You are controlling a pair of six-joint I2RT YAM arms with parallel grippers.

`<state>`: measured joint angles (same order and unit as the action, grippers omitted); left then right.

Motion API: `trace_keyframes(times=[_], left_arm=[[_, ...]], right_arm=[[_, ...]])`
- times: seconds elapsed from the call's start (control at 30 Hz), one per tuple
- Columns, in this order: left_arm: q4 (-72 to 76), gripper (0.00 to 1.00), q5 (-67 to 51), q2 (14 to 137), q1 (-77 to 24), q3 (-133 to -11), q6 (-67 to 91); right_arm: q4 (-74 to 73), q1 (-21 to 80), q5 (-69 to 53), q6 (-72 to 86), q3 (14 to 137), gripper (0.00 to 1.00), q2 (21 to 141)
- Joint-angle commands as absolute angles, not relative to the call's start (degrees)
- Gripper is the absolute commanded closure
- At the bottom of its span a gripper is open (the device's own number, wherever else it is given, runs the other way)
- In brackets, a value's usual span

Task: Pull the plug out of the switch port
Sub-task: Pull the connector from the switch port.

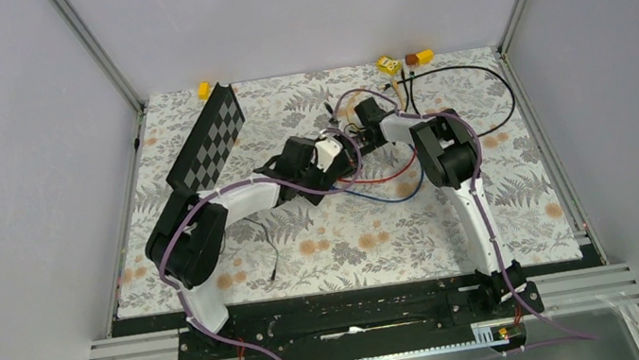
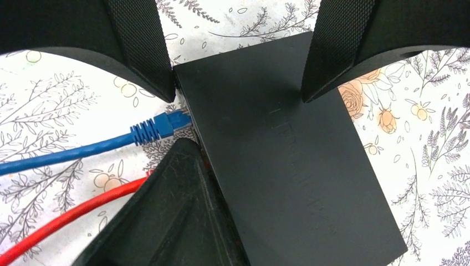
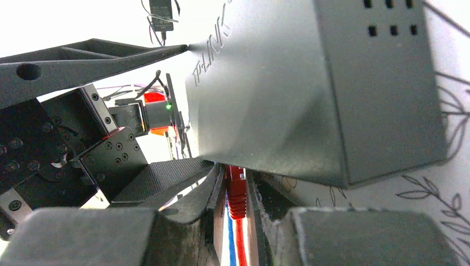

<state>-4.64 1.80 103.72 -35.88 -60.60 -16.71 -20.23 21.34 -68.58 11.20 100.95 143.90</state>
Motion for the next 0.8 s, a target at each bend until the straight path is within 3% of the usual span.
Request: trace_keyframes(times=[0.0,0.2,0.43,0.53,0.77], left_arm=[[-5.96,0.18,6.11,105.85,-35.16,-62.77,-13.09],[-6.85,0.22,5.25,106.67,-35.16,-62.86,-10.5],[-6.96,0.24,4.29,106.63,-35.15,-62.32,-10.68],[-7.03,0.24,4.4,106.63,-35.15,-62.23,-10.79],[-6.94,0.25,5.17,106.78,-35.16,-62.19,-10.51]], right_arm=[[-9.2,21.93,-64.12,15.34,93.93,0.99,145.29],[-0.73,21.91,-63.79,20.86,88.65,1.0,143.69],[-27.18,20.97,-62.76,1.1,103.35,1.0,148.13],[-30.64,20.7,-62.84,-1.77,105.9,1.0,149.42],[-9.22,20.74,-63.01,14.87,91.99,1.0,143.94]])
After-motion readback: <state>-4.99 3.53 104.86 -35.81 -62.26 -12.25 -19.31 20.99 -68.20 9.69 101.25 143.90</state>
